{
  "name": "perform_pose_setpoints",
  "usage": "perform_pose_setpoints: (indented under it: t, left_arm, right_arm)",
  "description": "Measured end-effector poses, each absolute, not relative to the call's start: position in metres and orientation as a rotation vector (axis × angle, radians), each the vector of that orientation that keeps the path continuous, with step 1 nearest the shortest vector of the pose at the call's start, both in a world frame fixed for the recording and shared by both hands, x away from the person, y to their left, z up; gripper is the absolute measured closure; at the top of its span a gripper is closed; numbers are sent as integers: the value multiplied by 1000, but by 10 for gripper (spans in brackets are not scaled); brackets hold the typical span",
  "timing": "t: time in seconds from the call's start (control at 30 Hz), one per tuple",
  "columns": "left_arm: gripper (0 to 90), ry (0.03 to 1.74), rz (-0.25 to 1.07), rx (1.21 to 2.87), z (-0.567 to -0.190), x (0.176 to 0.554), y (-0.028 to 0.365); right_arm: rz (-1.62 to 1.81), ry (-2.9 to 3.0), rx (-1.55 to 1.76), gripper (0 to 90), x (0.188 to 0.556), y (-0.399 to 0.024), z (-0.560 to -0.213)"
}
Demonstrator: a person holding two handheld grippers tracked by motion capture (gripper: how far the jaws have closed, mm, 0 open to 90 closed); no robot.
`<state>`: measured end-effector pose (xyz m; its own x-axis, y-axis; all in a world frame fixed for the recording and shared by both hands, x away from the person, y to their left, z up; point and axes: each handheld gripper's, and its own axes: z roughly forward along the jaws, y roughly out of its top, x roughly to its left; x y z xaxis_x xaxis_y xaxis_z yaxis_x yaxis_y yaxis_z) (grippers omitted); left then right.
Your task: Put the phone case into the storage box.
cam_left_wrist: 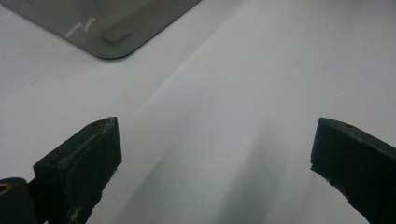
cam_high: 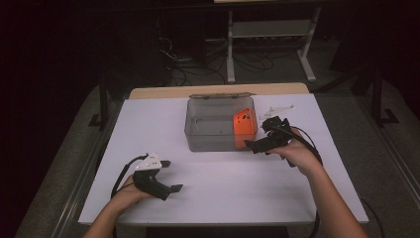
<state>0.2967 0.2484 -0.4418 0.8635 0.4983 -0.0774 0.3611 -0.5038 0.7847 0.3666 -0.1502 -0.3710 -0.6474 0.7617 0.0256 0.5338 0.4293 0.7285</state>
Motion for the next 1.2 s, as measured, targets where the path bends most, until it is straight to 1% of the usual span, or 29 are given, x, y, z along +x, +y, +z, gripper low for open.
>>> perform_pose_setpoints:
  t: [0.47, 1.2]
  left_arm:
    - [14, 627, 190, 2154, -442, 297, 248]
    - [14, 628, 193, 2152, -443, 297, 249]
  right_arm:
    - [1013, 2409, 1084, 0, 343, -146, -409]
    - [1084, 2331, 1115, 0, 311, -161, -429]
